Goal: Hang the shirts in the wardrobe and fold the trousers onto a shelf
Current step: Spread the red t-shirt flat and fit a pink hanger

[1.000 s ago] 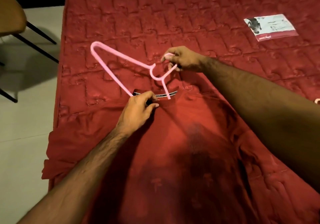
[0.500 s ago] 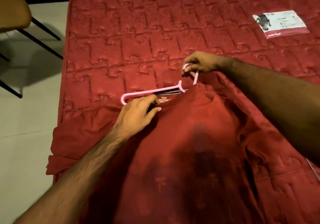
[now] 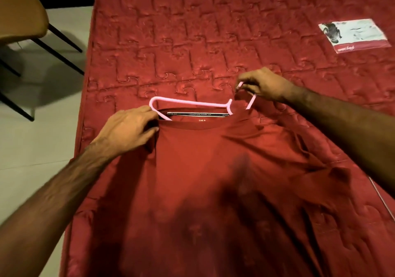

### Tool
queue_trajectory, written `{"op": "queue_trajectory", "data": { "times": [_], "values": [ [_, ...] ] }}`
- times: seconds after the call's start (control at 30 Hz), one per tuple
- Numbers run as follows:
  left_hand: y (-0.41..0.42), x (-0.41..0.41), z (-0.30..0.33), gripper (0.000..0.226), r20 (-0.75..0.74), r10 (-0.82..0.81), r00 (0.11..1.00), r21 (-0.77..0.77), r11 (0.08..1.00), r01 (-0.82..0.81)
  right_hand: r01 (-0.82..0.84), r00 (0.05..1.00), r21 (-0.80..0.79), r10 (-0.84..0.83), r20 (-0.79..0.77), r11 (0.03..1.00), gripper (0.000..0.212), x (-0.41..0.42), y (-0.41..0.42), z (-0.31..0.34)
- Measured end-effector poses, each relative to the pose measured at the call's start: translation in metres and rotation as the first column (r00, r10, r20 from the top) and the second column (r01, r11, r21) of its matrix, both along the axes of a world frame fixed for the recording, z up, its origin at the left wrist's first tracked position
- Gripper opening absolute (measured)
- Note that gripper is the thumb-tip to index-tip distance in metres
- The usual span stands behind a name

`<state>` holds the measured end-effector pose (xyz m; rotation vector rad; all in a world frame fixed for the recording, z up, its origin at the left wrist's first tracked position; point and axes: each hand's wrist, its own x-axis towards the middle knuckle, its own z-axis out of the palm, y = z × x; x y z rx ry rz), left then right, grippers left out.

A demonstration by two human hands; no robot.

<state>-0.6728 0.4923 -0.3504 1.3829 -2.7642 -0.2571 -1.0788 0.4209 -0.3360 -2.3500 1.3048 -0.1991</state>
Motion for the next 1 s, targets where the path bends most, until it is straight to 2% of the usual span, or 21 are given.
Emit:
{"op": "queue_trajectory", "data": {
  "times": [0.13,0.2,0.33,0.4,0.53,0.6,0.73,0.77,0.87,0.93,1.0],
  "values": [
    [-0.006,0.003,0.006,0.043,-0.031,-0.106,0.994,0.052,0.993,0.107,-0.128,0.989,-0.007,0.127,-0.074,0.992,0.017,0.002,-0.004,0.01],
    [-0.011,0.005,0.012,0.043,-0.042,-0.142,0.989,0.019,0.99,0.143,-0.134,0.985,-0.017,0.131,-0.112,0.991,0.026,0.007,-0.007,0.016],
    [-0.014,0.01,0.015,0.043,-0.002,-0.132,0.991,-0.071,0.989,0.131,-0.193,0.963,-0.068,0.175,-0.205,0.979,0.028,0.012,-0.007,0.03],
    [-0.011,0.015,0.013,0.041,-0.089,-0.143,0.986,-0.062,0.988,0.138,-0.234,0.946,-0.067,0.211,-0.246,0.97,0.025,0.012,-0.005,0.035],
    [0.0,0.018,0.008,0.034,-0.376,-0.081,0.923,-0.064,0.996,0.061,-0.318,0.896,-0.022,0.293,-0.334,0.948,0.026,0.017,-0.006,0.042],
    [0.004,0.015,0.007,0.033,-0.433,-0.052,0.9,-0.08,0.997,0.019,-0.363,0.847,0.03,0.343,-0.405,0.931,0.026,0.025,-0.011,0.046],
    [-0.005,-0.001,0.018,0.036,-0.291,-0.176,0.94,-0.173,0.976,0.13,-0.468,0.712,0.111,0.449,-0.541,0.877,0.019,0.064,-0.012,0.043],
    [-0.01,-0.008,0.02,0.035,-0.27,-0.194,0.943,-0.161,0.975,0.154,-0.469,0.719,0.108,0.45,-0.53,0.877,0.019,0.076,-0.013,0.04],
    [-0.018,-0.034,0.015,0.028,-0.313,-0.157,0.937,-0.05,0.988,0.149,-0.357,0.85,0.059,0.35,-0.394,0.932,0.013,0.101,-0.026,0.022],
    [-0.015,-0.05,0.005,0.026,-0.386,-0.098,0.917,0.069,0.989,0.134,-0.191,0.904,0.049,0.196,-0.379,0.98,0.024,0.105,-0.039,0.01],
    [-0.01,-0.057,-0.005,0.041,-0.509,0.008,0.861,0.15,0.985,0.08,0.052,0.925,0.088,-0.014,-0.38,0.995,0.04,0.1,-0.049,-0.003]
  ]
}}
